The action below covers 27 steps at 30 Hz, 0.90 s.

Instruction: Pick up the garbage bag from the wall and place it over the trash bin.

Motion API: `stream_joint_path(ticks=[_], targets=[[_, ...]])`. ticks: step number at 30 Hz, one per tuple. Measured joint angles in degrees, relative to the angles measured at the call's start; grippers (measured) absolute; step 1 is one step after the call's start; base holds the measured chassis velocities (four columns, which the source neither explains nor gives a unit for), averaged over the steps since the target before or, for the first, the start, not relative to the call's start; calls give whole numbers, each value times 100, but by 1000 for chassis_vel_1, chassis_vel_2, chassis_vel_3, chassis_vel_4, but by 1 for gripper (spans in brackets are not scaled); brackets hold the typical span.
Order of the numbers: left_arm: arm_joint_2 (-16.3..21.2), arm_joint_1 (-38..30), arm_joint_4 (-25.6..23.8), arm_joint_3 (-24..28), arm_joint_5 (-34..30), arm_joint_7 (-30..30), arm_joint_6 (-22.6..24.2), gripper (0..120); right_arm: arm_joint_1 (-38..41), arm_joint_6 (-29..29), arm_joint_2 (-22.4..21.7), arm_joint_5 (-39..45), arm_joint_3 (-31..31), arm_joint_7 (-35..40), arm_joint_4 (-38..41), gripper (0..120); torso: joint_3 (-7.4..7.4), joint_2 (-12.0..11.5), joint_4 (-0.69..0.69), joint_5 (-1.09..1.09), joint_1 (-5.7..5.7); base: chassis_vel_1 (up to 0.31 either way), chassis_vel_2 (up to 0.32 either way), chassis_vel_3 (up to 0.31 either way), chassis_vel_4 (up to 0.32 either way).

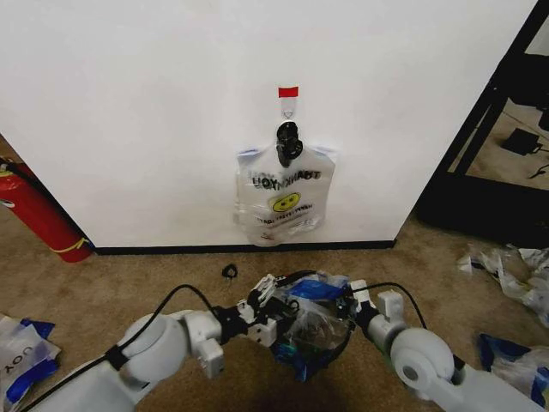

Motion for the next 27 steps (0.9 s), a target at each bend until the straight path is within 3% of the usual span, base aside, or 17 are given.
stream_joint_path(ticks=[10, 27], targets=[[101, -257, 249, -130, 684, 283, 63, 90, 463, -284, 156, -299, -446, 31, -59, 0, 0, 0, -1, 0, 0, 0, 0, 0, 0], [45, 61, -59, -200, 1471, 484, -196, 93, 490, -242, 158, -597, -478, 156, 42, 0, -1, 0, -1, 1, 0, 0, 0, 0, 0]])
